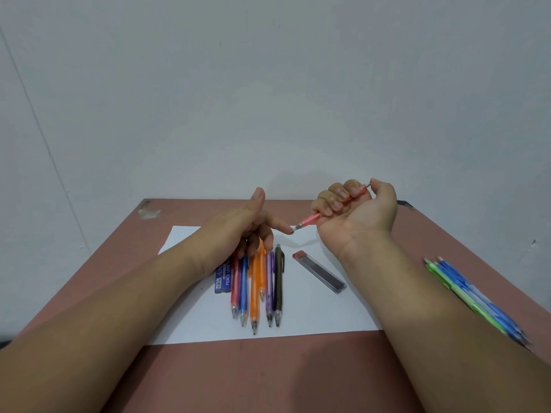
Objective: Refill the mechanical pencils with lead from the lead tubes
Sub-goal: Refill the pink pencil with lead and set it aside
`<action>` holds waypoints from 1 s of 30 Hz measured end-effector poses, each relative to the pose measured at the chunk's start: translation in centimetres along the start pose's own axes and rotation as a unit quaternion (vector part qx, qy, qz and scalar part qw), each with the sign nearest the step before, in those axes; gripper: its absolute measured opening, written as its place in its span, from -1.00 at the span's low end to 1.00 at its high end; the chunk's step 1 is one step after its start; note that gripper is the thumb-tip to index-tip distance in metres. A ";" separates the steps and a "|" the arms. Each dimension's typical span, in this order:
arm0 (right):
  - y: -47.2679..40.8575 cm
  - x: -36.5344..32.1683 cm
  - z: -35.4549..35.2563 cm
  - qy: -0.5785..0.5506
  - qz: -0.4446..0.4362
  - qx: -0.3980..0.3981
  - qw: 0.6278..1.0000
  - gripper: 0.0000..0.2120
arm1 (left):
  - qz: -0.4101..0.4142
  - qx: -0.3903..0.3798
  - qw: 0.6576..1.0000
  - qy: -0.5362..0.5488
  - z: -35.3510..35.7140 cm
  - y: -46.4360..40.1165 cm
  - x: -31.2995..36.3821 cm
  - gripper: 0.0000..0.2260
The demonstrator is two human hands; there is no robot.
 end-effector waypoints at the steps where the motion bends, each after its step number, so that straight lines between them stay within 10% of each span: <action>1: 0.0 0.0 0.0 -0.002 0.000 0.000 1.000 -0.65 | 0.001 -0.001 1.000 0.001 0.0 0.0 0.0 -0.24; 30: 0.2 0.0 0.3 -0.023 0.015 -0.012 1.000 -0.69 | 0.016 -0.010 0.998 0.054 0.0 -0.1 -0.1 -0.27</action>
Point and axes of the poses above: each hand's wrist, its own y-axis away from the middle knuckle, its own z-axis out of the palm, x = y × z, the point moved 6 cm from there along -y, towards the middle knuckle, and after that the axes turned 7 degrees about x, right-handed, at the moved point
